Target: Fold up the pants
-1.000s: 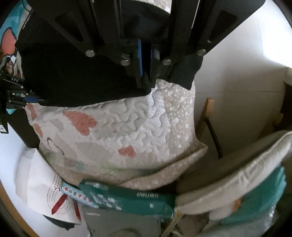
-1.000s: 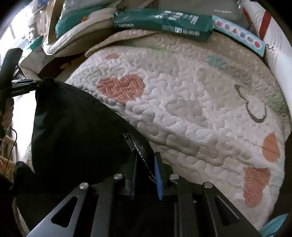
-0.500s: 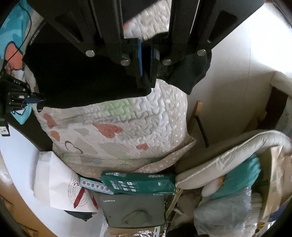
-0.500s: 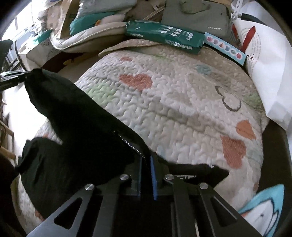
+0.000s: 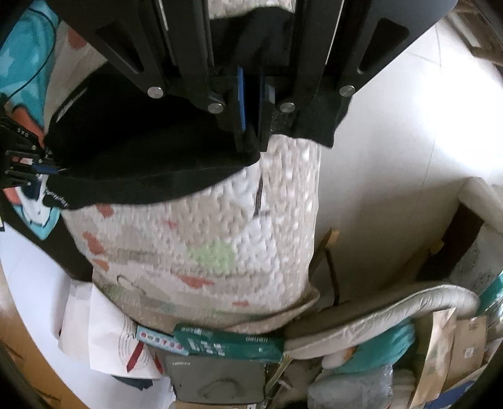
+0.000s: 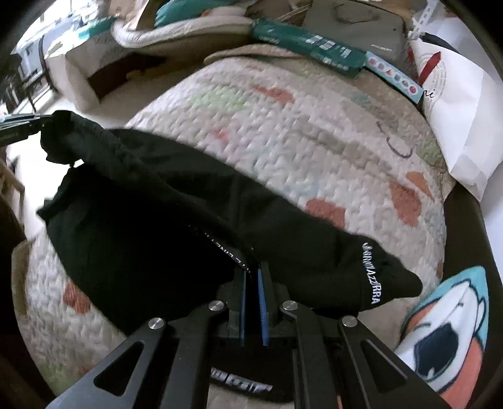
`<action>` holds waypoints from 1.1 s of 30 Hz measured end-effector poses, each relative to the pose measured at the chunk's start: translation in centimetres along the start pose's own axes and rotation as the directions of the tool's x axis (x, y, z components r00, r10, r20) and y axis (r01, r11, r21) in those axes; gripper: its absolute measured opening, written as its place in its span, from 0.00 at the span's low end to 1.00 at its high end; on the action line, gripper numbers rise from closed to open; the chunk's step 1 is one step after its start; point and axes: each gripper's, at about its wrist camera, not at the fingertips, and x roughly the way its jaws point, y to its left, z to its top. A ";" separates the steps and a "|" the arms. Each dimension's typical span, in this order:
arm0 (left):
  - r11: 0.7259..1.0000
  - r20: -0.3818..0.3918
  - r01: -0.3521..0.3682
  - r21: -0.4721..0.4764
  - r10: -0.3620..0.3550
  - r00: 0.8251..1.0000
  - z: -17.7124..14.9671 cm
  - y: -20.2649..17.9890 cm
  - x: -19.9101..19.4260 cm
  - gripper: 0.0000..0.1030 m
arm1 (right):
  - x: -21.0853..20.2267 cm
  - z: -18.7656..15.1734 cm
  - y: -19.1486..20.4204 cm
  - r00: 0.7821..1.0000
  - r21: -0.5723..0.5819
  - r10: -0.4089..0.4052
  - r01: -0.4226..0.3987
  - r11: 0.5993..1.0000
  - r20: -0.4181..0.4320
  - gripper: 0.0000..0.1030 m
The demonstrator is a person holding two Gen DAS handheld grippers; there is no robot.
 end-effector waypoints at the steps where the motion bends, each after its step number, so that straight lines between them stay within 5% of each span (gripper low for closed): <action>1: 1.000 -0.006 -0.010 0.004 0.010 1.000 -0.7 -0.3 -0.1 0.06 | 0.0 -0.5 0.5 1.000 -0.010 -0.005 0.005 1.000 -0.008 0.07; 8: 0.995 -0.024 -0.078 0.067 0.080 0.997 -3.7 -1.6 -0.5 0.06 | 0.5 -4.0 2.8 0.998 -0.052 -0.007 0.004 0.999 -0.059 0.07; 15: 0.979 -0.143 -0.147 0.142 0.167 0.976 -7.3 -2.2 1.3 0.10 | 2.1 -6.4 5.3 0.990 -0.141 -0.028 0.008 0.990 -0.139 0.08; 17: 0.971 -0.161 -0.162 0.176 0.191 0.968 -7.7 -2.8 1.0 0.14 | 2.1 -6.4 5.4 0.990 -0.147 -0.025 0.004 0.989 -0.138 0.12; 20: 0.961 -0.148 -0.180 0.208 0.213 0.966 -7.6 -3.2 -0.6 0.34 | 2.0 -6.6 5.3 0.989 -0.143 -0.018 -0.004 0.990 -0.149 0.20; 22: 0.962 -0.123 -0.180 0.206 0.208 0.970 -7.1 -3.0 -2.2 0.40 | 1.9 -6.6 5.3 0.989 -0.149 -0.025 0.003 0.989 -0.149 0.34; 26: 0.979 -0.060 -0.160 0.130 0.169 0.984 -5.4 -1.2 -6.2 0.44 | 0.6 -6.5 5.8 0.992 -0.183 -0.010 -0.013 0.983 -0.126 0.63; 33: 0.981 0.016 -0.073 -0.181 0.077 0.997 -2.2 3.7 -8.6 0.53 | -3.3 -4.6 6.0 0.999 -0.140 0.042 -0.043 0.989 -0.014 0.65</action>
